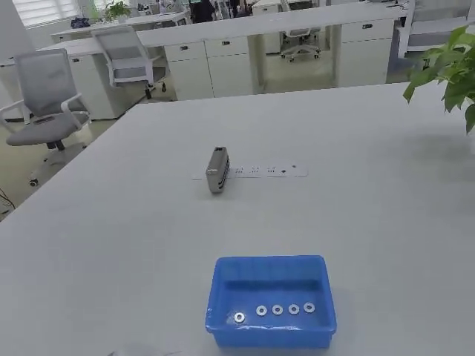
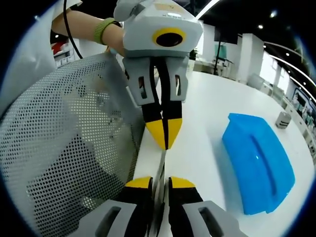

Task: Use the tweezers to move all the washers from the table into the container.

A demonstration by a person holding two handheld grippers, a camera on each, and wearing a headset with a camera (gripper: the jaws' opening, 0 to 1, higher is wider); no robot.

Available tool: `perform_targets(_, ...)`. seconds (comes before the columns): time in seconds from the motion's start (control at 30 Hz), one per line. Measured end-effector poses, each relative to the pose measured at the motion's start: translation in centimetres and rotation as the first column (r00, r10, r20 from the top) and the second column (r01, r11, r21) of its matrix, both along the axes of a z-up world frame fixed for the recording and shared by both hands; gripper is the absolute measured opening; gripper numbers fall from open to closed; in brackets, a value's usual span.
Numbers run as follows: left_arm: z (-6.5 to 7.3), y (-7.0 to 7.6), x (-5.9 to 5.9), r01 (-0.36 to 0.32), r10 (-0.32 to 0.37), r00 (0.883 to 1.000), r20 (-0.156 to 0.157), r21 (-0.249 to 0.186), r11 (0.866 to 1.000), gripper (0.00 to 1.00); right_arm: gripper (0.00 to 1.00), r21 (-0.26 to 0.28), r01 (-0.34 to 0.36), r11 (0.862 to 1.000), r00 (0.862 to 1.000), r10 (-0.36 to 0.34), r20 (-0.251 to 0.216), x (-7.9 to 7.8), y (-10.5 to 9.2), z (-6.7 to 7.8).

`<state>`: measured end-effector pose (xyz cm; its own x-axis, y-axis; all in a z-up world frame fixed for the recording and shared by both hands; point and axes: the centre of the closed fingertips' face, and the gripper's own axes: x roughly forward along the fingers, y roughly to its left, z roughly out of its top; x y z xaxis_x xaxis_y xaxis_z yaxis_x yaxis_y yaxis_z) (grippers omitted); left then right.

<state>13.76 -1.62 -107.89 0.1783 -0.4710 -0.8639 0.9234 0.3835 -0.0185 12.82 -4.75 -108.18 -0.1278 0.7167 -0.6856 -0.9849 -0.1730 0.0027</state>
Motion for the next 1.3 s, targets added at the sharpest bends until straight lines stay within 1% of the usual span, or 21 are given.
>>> perform_targets(0.2, 0.1, 0.0, 0.2, -0.002, 0.002, 1.000, 0.016, 0.001, 1.000, 0.00, 0.15, 0.034, 0.055, 0.998, 0.998, -0.054, -0.027, 0.6, -0.3, 0.9)
perform_targets(0.33, 0.9, 0.5, 0.5, -0.106, 0.107, 0.994, 0.018, -0.048, 0.993, 0.00, 0.23, 0.071, 0.141, 0.987, 0.989, -0.138, -0.046, 1.7, -1.1, 2.1)
perform_targets(0.4, 1.7, 0.9, 0.5, -0.161, 0.164, 0.986, 0.022, -0.084, 0.983, 0.00, 0.26, 0.098, 0.214, 0.972, 0.976, -0.209, -0.055, 2.6, -1.7, 2.9)
perform_targets(0.53, 2.9, 2.0, 0.4, -0.247, 0.256, 0.965, 0.059, -0.131, 0.960, 0.07, 0.32, 0.167, 0.348, 0.923, 0.937, -0.333, -0.108, 4.2, -3.7, 4.9)
perform_targets(0.6, 3.6, 2.4, 0.4, -0.294, 0.309, 0.948, 0.078, -0.164, 0.942, 0.11, 0.35, 0.188, 0.436, 0.880, 0.898, -0.412, -0.155, 5.0, -5.2, 5.8)
perform_targets(0.63, 3.8, 2.6, 0.3, -0.317, 0.335, 0.939, 0.075, -0.180, 0.931, 0.13, 0.37, 0.194, 0.463, 0.865, 0.885, -0.437, -0.164, 5.3, -5.9, 6.1)
perform_targets(0.67, 4.2, 2.9, 0.3, -0.348, 0.370, 0.926, 0.080, -0.206, 0.915, 0.14, 0.39, 0.204, 0.495, 0.845, 0.868, -0.470, -0.161, 5.8, -6.9, 6.6)
perform_targets(0.73, 4.7, 3.3, 0.4, -0.393, 0.421, 0.903, 0.081, -0.239, 0.888, 0.19, 0.41, 0.206, 0.524, 0.826, 0.851, -0.504, -0.145, 6.4, -8.4, 7.0)
perform_targets(0.8, 5.4, 3.7, 0.6, -0.438, 0.479, 0.873, 0.089, -0.284, 0.853, 0.24, 0.44, 0.201, 0.552, 0.809, 0.834, -0.538, -0.122, 6.8, -10.0, 7.5)
perform_targets(0.83, 5.9, 3.9, 0.8, -0.461, 0.510, 0.855, 0.096, -0.311, 0.831, 0.28, 0.44, 0.204, 0.570, 0.796, 0.821, -0.562, -0.103, 7.1, -10.9, 7.9)
perform_targets(0.93, 7.3, 4.4, 1.4, -0.499, 0.575, 0.808, 0.126, -0.372, 0.783, 0.37, 0.48, 0.225, 0.610, 0.760, 0.789, -0.608, -0.085, 7.7, -12.6, 9.0)
perform_targets(0.97, 8.2, 4.6, 1.7, -0.517, 0.612, 0.779, 0.136, -0.413, 0.750, 0.39, 0.49, 0.238, 0.628, 0.741, 0.773, -0.629, -0.079, 8.0, -13.3, 9.5)
perform_targets(1.0, 8.9, 4.6, 1.9, -0.529, 0.638, 0.757, 0.138, -0.444, 0.723, 0.42, 0.50, 0.244, 0.639, 0.729, 0.762, -0.643, -0.074, 8.1, -13.9, 9.8)
perform_targets(1.03, 9.9, 4.8, 2.2, -0.536, 0.670, 0.727, 0.146, -0.490, 0.688, 0.46, 0.51, 0.255, 0.657, 0.710, 0.744, -0.665, -0.065, 8.4, -14.6, 10.3)
perform_targets(1.07, 10.6, 4.9, 2.4, -0.537, 0.688, 0.711, 0.147, -0.519, 0.665, 0.50, 0.52, 0.260, 0.667, 0.698, 0.733, -0.678, -0.059, 8.5, -15.1, 10.6)
perform_targets(1.1, 11.5, 5.0, 2.6, -0.537, 0.711, 0.687, 0.152, -0.554, 0.637, 0.53, 0.54, 0.273, 0.683, 0.678, 0.714, -0.699, -0.050, 8.7, -15.7, 11.1)
perform_targets(1.17, 12.7, 5.2, 2.7, -0.539, 0.743, 0.654, 0.144, -0.600, 0.591, 0.58, 0.57, 0.294, 0.705, 0.645, 0.685, -0.727, -0.046, 9.1, -16.7, 11.6)
perform_targets(1.2, 13.6, 5.2, 2.9, -0.536, 0.763, 0.631, 0.142, -0.632, 0.560, 0.61, 0.59, 0.309, 0.719, 0.623, 0.666, -0.745, -0.049, 9.3, -17.2, 12.1)
perform_targets(1.23, 14.1, 5.3, 2.9, -0.529, 0.773, 0.618, 0.142, -0.652, 0.543, 0.63, 0.60, 0.320, 0.728, 0.606, 0.652, -0.757, -0.050, 9.4, -17.6, 12.4)
perform_targets(1.27, 14.9, 5.3, 3.0, -0.521, 0.786, 0.601, 0.144, -0.674, 0.523, 0.65, 0.62, 0.332, 0.746, 0.577, 0.625, -0.779, -0.050, 9.5, -18.2, 12.8)
perform_targets(1.3, 15.5, 5.4, 3.0, -0.511, 0.794, 0.589, 0.151, -0.691, 0.511, 0.67, 0.64, 0.342, 0.752, 0.564, 0.614, -0.788, -0.050, 9.7, -18.5, 13.0)
